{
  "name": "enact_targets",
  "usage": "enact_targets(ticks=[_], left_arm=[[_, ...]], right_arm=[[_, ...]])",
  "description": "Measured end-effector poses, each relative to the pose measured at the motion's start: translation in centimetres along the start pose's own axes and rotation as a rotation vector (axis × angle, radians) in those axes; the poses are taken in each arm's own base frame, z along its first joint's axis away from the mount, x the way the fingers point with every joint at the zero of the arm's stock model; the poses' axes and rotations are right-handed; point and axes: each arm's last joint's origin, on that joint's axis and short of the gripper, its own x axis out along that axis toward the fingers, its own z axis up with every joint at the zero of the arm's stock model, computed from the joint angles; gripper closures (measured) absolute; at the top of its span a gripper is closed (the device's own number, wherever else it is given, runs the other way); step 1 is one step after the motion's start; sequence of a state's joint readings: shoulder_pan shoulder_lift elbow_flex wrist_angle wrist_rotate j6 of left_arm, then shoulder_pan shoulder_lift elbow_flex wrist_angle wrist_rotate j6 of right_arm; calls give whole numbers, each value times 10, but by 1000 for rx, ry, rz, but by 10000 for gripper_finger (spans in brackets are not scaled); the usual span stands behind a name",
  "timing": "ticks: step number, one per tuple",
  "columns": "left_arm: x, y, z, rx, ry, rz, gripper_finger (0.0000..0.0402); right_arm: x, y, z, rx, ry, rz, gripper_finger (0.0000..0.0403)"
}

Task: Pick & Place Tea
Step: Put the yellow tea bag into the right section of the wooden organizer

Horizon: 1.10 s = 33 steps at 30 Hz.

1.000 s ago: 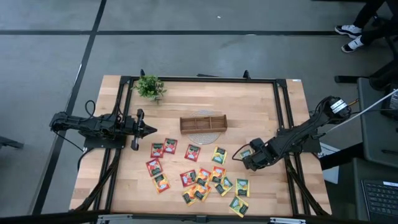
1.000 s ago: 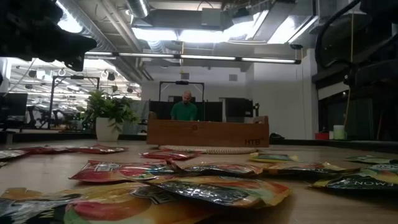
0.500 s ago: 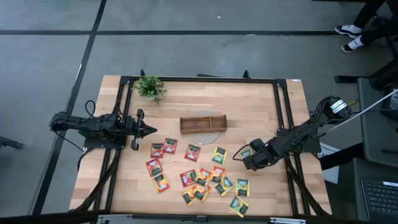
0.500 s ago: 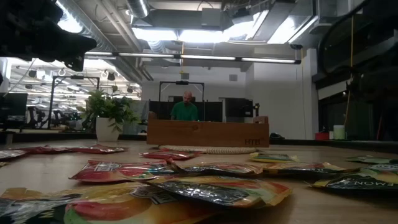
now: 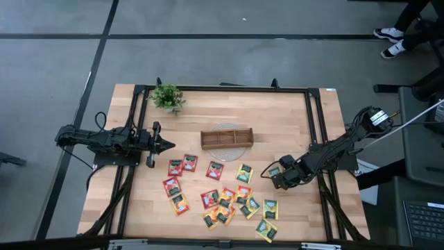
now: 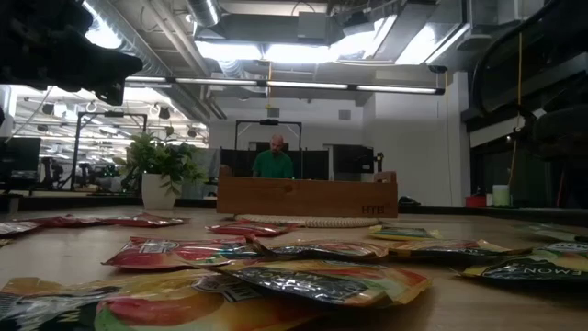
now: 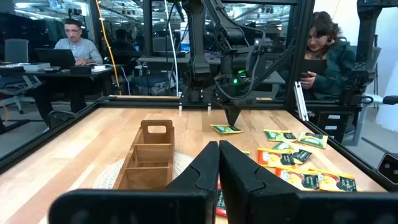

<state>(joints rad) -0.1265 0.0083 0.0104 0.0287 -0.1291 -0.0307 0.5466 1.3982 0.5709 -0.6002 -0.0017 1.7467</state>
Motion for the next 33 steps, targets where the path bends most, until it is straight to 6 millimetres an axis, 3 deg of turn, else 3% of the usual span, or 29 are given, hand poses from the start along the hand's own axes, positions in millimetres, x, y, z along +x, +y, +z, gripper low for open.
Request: enact_targets(ticks=[20,23,33], left_arm=[[0,0,2,31,-21,10,394],[-1,0,16,11,-162,15,395],[-25,3,65,-301,-733,-38,392]], right_arm=[[1,-1,0,-53,11,-5,367],[1,0,0,-53,12,-5,367],[1,-1,0,-53,14,-7,367]])
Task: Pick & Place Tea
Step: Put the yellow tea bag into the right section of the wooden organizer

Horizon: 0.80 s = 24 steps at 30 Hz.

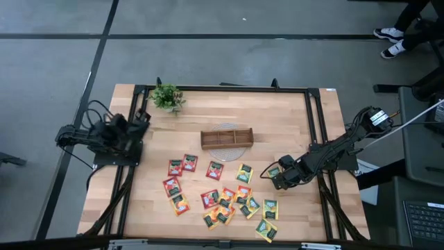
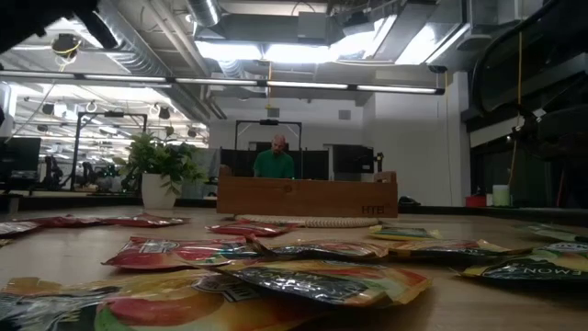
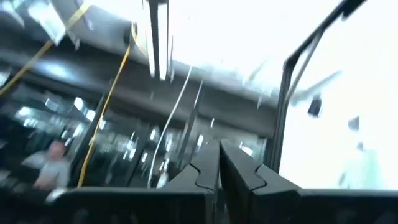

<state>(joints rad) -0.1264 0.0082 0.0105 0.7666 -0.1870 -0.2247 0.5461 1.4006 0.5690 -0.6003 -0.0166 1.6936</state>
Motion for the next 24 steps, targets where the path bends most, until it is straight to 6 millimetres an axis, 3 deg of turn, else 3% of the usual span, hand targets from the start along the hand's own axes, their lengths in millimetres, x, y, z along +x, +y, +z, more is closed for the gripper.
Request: enact_targets(ticks=[5,11,17,24], left_arm=[[-1,-3,15,-11,-152,-34,395],[5,-4,20,-50,-146,32,395],[30,-7,19,-95,39,105,395],[56,-6,-4,-95,231,212,386]], right_arm=[[0,0,0,0,1,0,367],[0,0,0,3,2,-1,367],[0,0,0,3,3,0,367],[0,0,0,3,3,0,367]])
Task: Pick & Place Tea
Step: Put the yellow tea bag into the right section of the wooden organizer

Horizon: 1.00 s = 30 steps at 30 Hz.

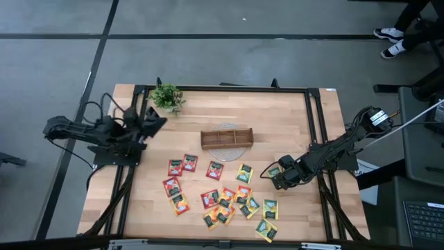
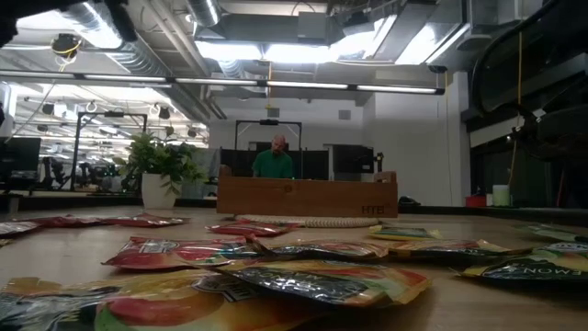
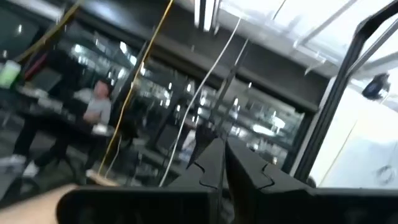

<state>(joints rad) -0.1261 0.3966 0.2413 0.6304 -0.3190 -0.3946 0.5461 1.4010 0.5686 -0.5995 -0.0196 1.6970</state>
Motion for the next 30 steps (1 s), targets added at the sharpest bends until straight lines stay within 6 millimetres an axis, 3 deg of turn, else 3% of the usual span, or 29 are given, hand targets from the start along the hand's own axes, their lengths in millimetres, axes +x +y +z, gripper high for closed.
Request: enact_targets(ticks=[6,20,30], left_arm=[[23,0,-19,-100,118,65,356],[91,-11,-49,-68,333,51,222],[126,4,-70,-64,441,47,196]], right_arm=[[0,0,0,0,0,0,367],[0,0,0,0,1,3,367],[0,0,0,0,1,4,367]])
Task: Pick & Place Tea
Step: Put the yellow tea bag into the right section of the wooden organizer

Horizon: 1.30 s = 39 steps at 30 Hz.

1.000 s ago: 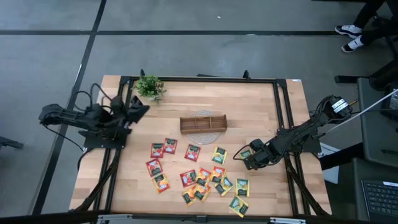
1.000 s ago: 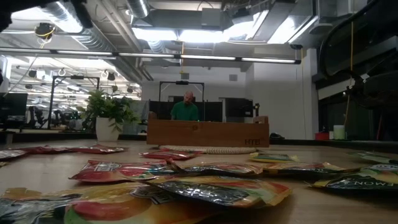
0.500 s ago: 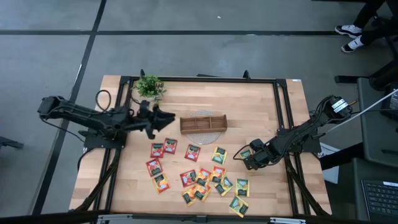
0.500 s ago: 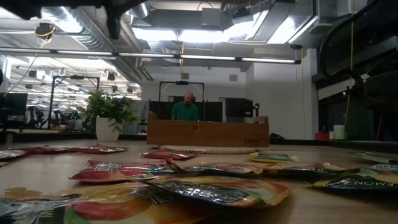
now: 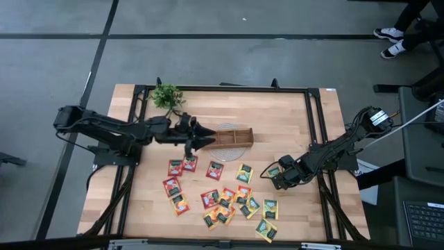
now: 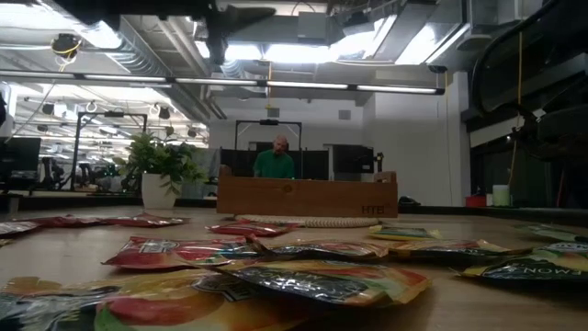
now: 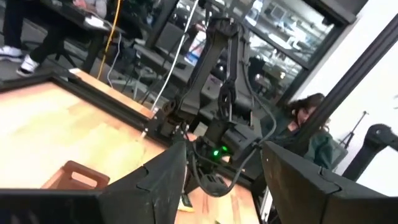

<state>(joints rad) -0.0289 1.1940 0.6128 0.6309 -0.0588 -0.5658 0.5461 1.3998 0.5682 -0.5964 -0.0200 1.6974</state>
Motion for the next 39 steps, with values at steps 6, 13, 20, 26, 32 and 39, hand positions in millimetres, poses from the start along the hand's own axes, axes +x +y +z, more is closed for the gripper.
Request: enact_targets(ticks=[6,13,20,26,32,39], left_arm=[[18,6,-5,-22,60,-13,198],[26,8,-4,-22,71,-18,194],[27,13,-1,4,57,4,217],[27,11,-2,45,64,-10,310],[27,10,-3,64,79,-35,394],[23,7,1,115,81,-71,399]], right_arm=[[0,0,0,0,0,1,367],[0,0,0,0,0,1,367],[0,1,0,0,0,2,367],[-2,3,0,-1,2,10,367],[-8,11,-2,-2,13,35,367],[-16,21,-3,-3,16,76,367]])
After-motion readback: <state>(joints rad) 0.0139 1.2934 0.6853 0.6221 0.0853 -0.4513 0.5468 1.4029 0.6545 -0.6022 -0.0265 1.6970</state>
